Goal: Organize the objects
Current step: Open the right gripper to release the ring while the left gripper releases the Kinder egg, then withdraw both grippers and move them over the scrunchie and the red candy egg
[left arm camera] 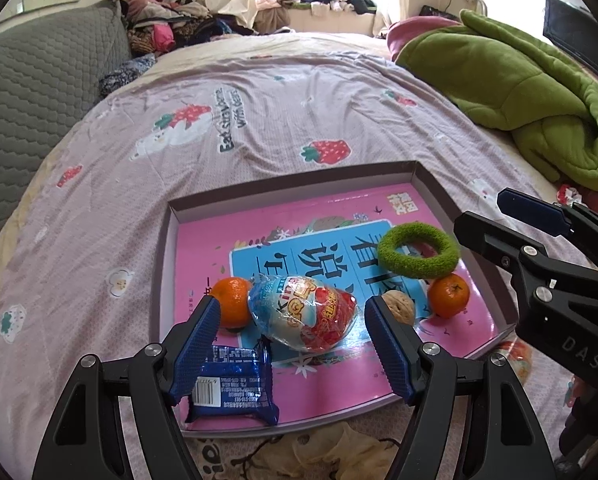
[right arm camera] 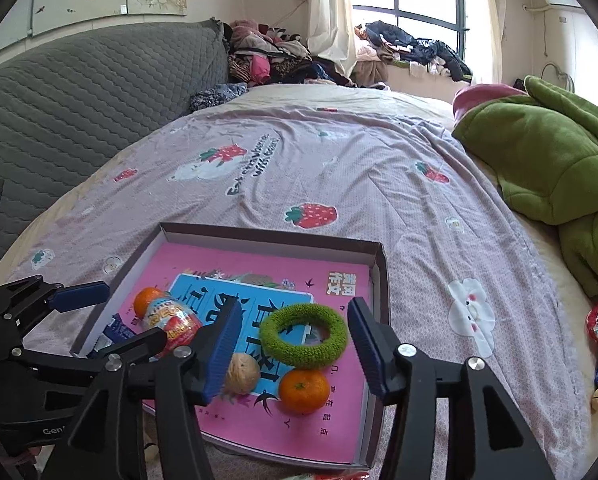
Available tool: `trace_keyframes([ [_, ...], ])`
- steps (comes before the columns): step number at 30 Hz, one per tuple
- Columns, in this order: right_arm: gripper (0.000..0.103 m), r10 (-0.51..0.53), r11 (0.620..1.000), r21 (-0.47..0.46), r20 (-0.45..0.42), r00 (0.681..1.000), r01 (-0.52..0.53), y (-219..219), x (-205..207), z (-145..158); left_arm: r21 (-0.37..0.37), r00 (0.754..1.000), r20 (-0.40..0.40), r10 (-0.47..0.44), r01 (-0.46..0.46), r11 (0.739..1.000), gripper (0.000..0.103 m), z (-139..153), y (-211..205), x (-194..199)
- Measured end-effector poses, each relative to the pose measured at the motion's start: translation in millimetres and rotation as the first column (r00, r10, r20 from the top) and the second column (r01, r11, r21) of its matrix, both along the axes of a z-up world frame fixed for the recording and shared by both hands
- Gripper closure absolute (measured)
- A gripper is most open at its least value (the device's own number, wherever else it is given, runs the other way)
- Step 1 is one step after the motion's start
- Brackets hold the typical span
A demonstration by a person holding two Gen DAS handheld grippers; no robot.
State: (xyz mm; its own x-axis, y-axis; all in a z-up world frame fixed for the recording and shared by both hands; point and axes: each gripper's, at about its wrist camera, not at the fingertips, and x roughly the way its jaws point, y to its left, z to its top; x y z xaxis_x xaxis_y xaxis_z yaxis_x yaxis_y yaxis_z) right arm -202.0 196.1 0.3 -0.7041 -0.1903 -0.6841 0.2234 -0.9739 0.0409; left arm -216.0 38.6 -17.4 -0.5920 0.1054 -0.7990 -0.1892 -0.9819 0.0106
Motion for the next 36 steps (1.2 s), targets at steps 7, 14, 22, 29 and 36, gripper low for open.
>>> trace_keyframes([
  [7,0.041,0.017,1.0,-0.002,-0.042,0.999,-0.017,-2,15,19,0.009,1.0,-0.031,-0.002,0.002,1.0,0.027,19,-2,14],
  [14,0.041,0.032,0.999,0.004,-0.07,0.997,-0.032,-1,35,37,0.01,0.998,-0.065,0.005,-0.004,1.0,0.027,36,-8,32],
  [22,0.037,0.037,0.999,0.002,-0.074,0.997,-0.037,2,62,46,0.028,0.996,-0.089,0.003,-0.001,1.0,0.027,47,-15,55],
  [29,0.037,0.011,1.0,0.012,-0.065,0.998,-0.01,13,87,43,0.045,0.996,-0.091,-0.02,0.024,0.999,0.027,44,-16,86],
  [36,0.036,-0.017,1.0,0.015,-0.025,1.0,0.017,21,102,28,0.049,0.996,-0.087,-0.025,0.03,0.998,0.027,38,-15,108],
])
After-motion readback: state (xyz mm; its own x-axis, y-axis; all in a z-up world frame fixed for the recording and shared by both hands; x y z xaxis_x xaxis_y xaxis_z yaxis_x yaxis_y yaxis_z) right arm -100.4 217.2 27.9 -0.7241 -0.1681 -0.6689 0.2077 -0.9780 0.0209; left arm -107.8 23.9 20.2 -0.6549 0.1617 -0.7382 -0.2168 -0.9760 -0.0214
